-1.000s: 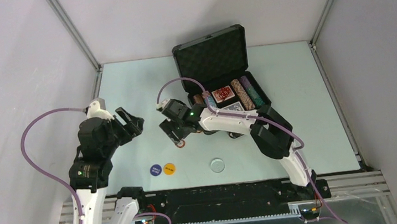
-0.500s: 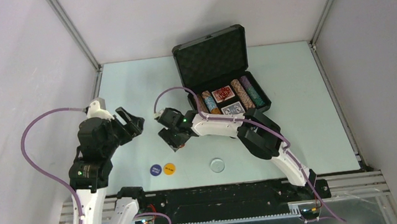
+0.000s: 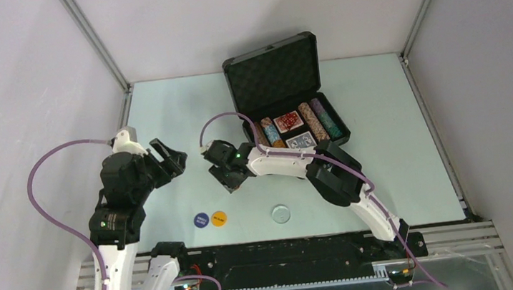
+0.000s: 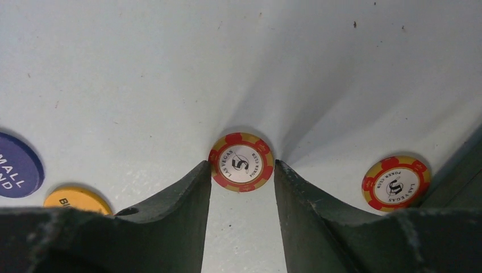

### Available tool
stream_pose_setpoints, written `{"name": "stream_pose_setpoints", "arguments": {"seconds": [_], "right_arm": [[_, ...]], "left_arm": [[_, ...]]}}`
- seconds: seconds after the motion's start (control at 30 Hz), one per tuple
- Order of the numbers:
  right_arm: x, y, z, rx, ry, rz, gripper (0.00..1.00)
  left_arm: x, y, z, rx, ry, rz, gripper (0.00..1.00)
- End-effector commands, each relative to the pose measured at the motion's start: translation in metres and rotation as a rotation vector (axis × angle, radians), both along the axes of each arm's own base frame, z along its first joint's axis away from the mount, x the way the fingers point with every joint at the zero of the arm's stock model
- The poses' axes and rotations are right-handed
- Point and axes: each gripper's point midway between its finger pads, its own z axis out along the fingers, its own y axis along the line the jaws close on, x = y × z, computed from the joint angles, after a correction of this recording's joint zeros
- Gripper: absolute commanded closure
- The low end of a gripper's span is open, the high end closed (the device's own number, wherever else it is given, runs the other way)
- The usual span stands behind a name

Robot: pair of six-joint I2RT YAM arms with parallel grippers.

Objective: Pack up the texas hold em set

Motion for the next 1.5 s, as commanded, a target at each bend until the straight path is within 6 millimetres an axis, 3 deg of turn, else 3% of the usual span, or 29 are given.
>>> {"name": "stream_pose_setpoints", "arguments": {"seconds": [0.0,0.37,0.9,1.03,1.27,1.47], "right_arm": [[-0.002,-0.007,-0.013,-0.065,0.004,0.008,0.53],[0.002,-0.001,-0.004,-0.041,-0.030,0.004,0.61],[0.020,0.010,0.065,0.102,-0.106,-0.013,0.59],[0.020,0.008,0.063,0.100,-0.094,-0.015,0.54],[0.017,0.014,0.040,0.083,-0.045,-0.005,0.35],[0.016,0.019,0.020,0.053,-0.011,0.003,0.35]], "left_arm": [[0.002,-0.001,0.004,-0.012,-0.021,0.000,0.23],[0.002,0.000,0.002,-0.009,-0.019,0.002,0.23],[0.000,0.000,0.002,-0.009,-0.022,0.003,0.23],[0.001,0.000,0.002,-0.009,-0.022,0.002,0.23],[0.001,0.000,0.001,-0.007,-0.021,0.003,0.23],[0.000,0.001,0.002,-0.007,-0.025,0.003,0.23]]}}
